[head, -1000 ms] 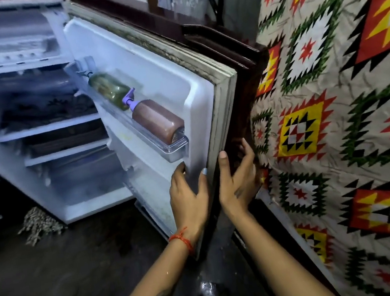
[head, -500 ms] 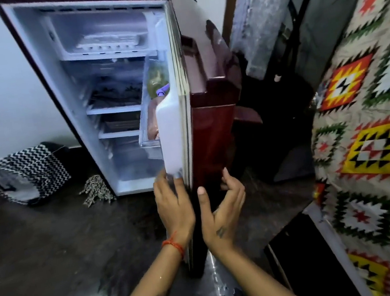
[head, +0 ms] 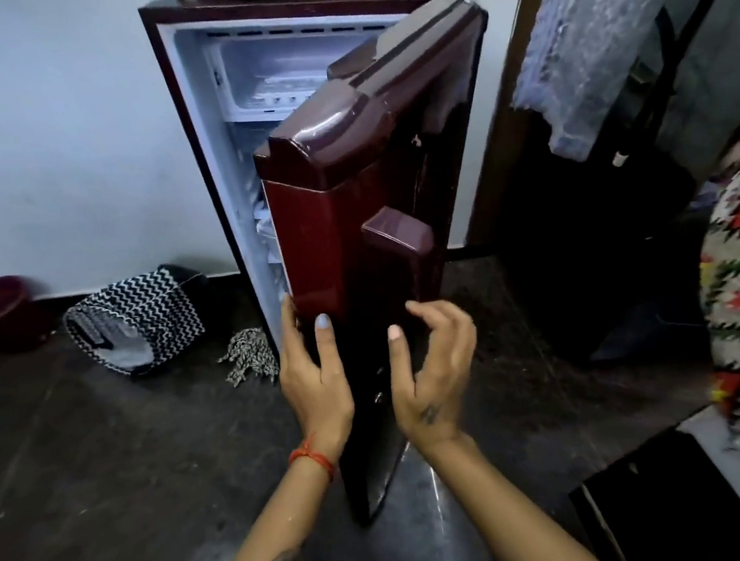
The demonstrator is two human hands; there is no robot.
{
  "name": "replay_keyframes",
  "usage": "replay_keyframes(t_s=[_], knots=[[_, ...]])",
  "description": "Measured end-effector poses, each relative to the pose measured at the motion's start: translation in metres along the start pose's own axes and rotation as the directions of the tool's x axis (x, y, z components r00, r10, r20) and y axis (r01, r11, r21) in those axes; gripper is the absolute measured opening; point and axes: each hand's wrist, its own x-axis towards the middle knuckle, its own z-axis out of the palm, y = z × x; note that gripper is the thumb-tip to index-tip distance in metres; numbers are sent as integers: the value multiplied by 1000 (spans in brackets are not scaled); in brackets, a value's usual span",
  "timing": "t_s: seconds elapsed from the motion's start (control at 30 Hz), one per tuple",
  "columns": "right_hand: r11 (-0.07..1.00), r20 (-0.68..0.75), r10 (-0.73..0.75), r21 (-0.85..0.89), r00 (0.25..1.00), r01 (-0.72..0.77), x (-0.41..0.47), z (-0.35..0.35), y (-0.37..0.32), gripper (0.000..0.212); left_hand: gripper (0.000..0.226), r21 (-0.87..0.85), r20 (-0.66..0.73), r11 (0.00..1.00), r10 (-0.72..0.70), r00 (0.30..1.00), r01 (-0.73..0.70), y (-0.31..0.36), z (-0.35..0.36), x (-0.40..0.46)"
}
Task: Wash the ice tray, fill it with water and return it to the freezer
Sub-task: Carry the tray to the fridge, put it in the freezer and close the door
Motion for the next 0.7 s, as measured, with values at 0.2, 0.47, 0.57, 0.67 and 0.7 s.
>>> replay_keyframes(t_s=[0.2, 0.47, 0.57, 0.67, 0.7], knots=[[983, 202, 136, 98, 970, -158, 17, 52, -23, 43, 61, 33, 2, 999, 20, 1000, -20, -18, -27, 54], [998, 302, 36, 43, 952, -52, 44, 110, -29, 38, 65, 132, 31, 988, 73, 997, -76, -26, -40, 101], [1000, 286, -9, 27, 958, 1, 59, 139, -21, 36, 72, 148, 14, 988, 54, 998, -55, -32, -39, 124], [1000, 311, -25, 14, 950, 22, 72, 168, -12, 38, 73, 161, -6, 986, 42, 999, -41, -37, -37, 148], [999, 325, -34, 9, 945, 33, 76, 177, -10, 39, 73, 169, -11, 985, 43, 999, -41, -39, -37, 156]])
